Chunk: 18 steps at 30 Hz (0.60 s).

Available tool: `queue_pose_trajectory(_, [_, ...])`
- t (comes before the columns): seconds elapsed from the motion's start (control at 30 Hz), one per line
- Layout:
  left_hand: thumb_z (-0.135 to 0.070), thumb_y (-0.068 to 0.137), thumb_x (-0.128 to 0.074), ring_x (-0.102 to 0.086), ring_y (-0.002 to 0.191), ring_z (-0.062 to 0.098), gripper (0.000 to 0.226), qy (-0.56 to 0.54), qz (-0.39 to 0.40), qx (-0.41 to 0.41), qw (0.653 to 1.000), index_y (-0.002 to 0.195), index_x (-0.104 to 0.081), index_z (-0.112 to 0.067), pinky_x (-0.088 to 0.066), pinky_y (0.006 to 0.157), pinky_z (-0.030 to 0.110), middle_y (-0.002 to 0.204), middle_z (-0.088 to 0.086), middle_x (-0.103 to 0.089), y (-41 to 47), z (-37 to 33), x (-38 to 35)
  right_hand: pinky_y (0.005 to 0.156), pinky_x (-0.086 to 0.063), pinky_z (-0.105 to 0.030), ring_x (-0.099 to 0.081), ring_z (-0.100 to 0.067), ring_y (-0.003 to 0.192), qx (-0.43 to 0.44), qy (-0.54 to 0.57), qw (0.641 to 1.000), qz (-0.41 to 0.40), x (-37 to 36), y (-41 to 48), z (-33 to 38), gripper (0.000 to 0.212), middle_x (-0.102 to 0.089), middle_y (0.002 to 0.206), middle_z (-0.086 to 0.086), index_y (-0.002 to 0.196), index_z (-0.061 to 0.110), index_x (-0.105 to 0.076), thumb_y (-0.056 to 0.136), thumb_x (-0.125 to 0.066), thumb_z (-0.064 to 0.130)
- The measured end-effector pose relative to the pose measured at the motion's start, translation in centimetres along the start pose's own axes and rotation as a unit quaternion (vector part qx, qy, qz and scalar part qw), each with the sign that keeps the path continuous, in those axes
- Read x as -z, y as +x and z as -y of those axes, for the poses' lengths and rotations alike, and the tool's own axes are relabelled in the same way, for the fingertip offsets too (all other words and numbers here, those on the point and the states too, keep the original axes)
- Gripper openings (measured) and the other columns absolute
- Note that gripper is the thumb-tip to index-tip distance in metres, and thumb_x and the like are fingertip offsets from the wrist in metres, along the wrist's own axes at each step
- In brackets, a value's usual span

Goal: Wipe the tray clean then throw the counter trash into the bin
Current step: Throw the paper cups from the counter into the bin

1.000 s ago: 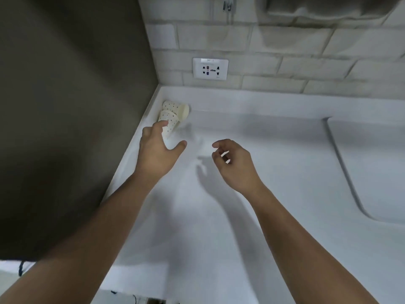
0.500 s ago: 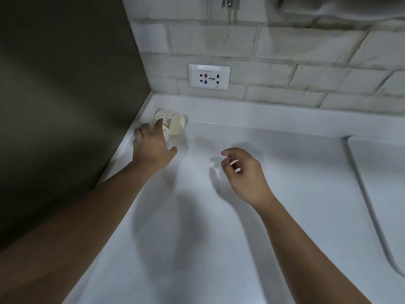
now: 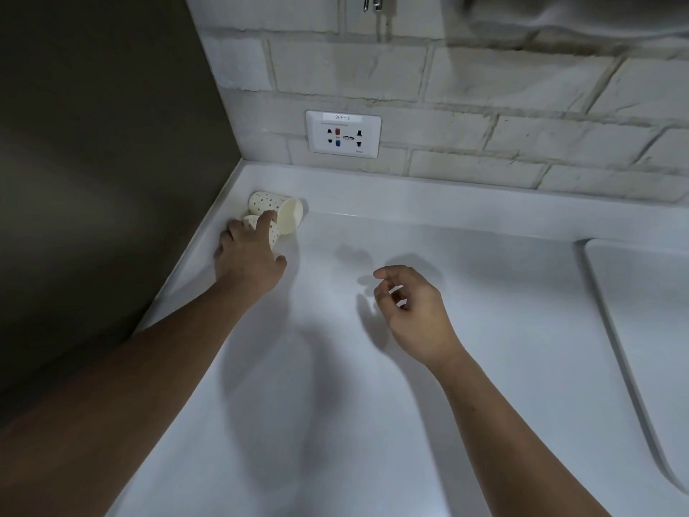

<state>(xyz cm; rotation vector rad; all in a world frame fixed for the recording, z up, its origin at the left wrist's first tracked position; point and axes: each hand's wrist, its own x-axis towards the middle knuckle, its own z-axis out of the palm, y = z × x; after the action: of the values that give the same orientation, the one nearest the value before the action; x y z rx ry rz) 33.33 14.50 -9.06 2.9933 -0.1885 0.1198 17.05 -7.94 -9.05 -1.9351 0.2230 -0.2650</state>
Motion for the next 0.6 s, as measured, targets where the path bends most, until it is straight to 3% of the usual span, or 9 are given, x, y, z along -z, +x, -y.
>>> queue_pose_trajectory(0.37, [-0.029,0.09,-0.072,-0.062,0.099,0.049,0.063,-0.069,-0.037,-0.005,0.997,0.138,-0.033,-0.021,-0.056,0.079,0.051,0.124,0.025,-0.047,-1.0,0.0,-0.5,0.072,-0.05,-0.019,-0.062,-0.01,0.082,-0.004,-0.006,1.0,0.0,-0.1,0.0,-0.9,0.022,-0.065,0.101,0.002,0.114,0.02,-0.067,0.095,-0.06,0.011])
queue_pose_trajectory(0.5, [-0.024,0.089,-0.071,-0.061,0.092,0.044,0.062,-0.176,-0.047,0.003,0.983,0.14,-0.036,-0.015,-0.049,0.07,0.041,0.124,0.021,-0.047,-2.5,-0.5,0.5,0.072,-0.049,-0.019,-0.062,-0.01,0.083,-0.003,-0.003,1.0,0.008,-0.4,0.1,-0.6,0.022,-0.065,0.102,0.002,0.114,0.02,-0.067,0.095,-0.06,0.01])
queue_pose_trajectory(0.6, [-0.03,0.086,-0.075,-0.059,0.092,0.035,0.063,-0.266,-0.063,0.015,0.962,0.136,-0.038,-0.02,-0.049,0.072,0.038,0.122,0.012,-0.05,-3.6,-0.7,1.4,0.073,-0.05,-0.02,-0.061,-0.011,0.08,0.0,0.002,1.0,0.012,-1.0,0.4,-0.1,0.023,-0.064,0.103,0.002,0.115,0.021,-0.067,0.095,-0.06,0.011])
